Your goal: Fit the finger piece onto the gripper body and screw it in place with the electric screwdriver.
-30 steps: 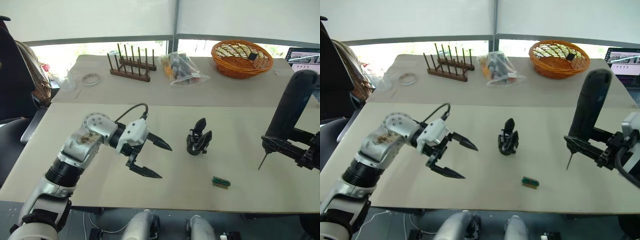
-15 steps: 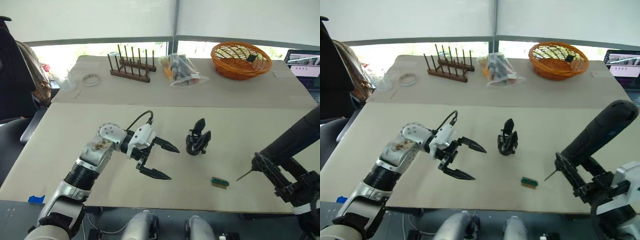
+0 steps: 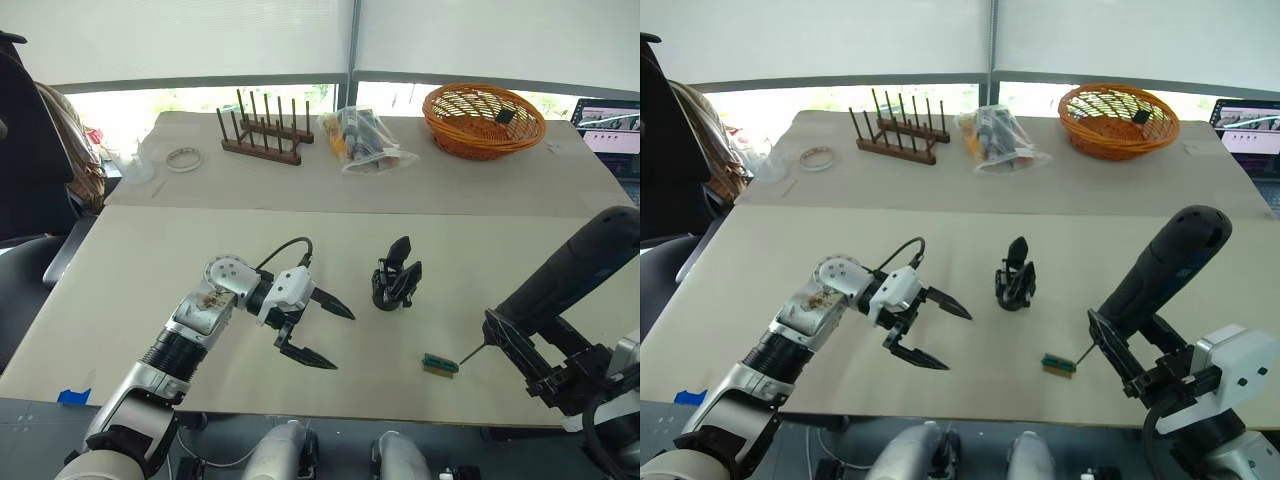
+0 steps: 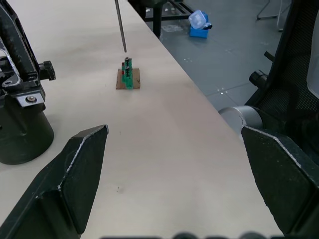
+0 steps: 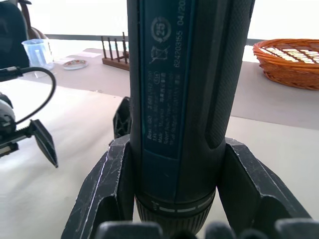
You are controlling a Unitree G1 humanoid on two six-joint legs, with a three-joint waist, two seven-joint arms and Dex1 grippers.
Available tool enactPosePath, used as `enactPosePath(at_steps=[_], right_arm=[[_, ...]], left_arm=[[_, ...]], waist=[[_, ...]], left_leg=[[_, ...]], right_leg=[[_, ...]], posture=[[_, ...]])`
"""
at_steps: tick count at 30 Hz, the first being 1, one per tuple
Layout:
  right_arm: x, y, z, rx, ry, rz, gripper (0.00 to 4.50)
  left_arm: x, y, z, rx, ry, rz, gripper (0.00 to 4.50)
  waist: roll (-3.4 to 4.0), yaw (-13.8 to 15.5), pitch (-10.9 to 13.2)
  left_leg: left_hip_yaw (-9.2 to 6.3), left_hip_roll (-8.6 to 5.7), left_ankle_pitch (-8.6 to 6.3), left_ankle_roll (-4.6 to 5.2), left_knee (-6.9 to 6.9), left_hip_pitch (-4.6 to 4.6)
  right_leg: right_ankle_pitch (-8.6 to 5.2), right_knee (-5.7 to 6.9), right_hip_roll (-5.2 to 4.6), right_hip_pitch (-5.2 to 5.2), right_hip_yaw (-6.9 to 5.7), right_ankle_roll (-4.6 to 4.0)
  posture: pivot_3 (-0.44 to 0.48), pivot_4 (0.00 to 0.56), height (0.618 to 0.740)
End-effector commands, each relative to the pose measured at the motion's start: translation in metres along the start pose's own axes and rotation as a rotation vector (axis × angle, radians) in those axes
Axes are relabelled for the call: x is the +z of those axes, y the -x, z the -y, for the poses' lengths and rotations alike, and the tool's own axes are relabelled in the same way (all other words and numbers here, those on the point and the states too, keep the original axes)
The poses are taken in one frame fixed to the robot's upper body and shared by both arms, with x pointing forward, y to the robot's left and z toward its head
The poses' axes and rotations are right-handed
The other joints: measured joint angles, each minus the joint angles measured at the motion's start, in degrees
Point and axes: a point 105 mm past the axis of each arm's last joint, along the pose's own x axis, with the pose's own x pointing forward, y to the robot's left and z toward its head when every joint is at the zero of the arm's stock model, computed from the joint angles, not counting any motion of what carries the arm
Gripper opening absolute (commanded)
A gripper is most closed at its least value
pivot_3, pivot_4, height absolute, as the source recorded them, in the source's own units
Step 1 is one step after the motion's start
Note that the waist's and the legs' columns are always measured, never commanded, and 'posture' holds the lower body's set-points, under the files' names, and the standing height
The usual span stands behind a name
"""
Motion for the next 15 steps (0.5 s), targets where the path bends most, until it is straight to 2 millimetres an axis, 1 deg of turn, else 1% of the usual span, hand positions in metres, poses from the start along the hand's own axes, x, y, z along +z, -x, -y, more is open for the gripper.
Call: enactPosePath(at_steps=[1, 6, 12, 15], right_arm=[[0.0185, -0.0006, -0.0090, 0.037, 0.027, 0.086, 1.93], [0.0200, 0.0010, -0.0061, 0.024, 0.052, 0.071, 1.93], [0.0237, 0.0000, -0.0033, 0.018, 0.052, 0.068, 1.93], [0.0224, -0.0006, -0.0028, 0.016, 0.044, 0.060, 1.93]], left_arm=[[0.0028, -0.0005, -0.0025, 0.015, -0.027, -0.004, 4.50], [0.0024, -0.0032, -0.0052, 0.031, -0.029, -0.004, 4.50], [0.0012, -0.0061, -0.0085, 0.046, -0.032, -0.011, 4.50], [0.0009, -0.0062, -0.0092, 0.046, -0.036, -0.017, 4.50]], waist=[[-0.02, 0.0, 0.0], [-0.07, 0.1, 0.0], [-0.09, 0.1, 0.0], [-0.09, 0.1, 0.0]], left_leg=[[0.01, 0.00, 0.00, 0.00, 0.00, 0.00], [0.04, 0.03, -0.01, 0.02, 0.03, 0.00], [0.06, 0.06, -0.02, 0.04, 0.03, 0.00], [0.07, 0.07, -0.03, 0.05, 0.03, 0.00]], right_leg=[[0.00, 0.00, 0.00, 0.00, 0.04, 0.01], [-0.01, 0.01, 0.01, 0.00, 0.13, 0.01], [-0.01, 0.00, 0.01, -0.01, 0.21, 0.01], [-0.01, 0.00, 0.01, -0.02, 0.22, 0.01]], posture=[[0.000, 0.150, 0.740], [0.000, 0.150, 0.740], [0.000, 0.150, 0.740], [0.000, 0.150, 0.740]])
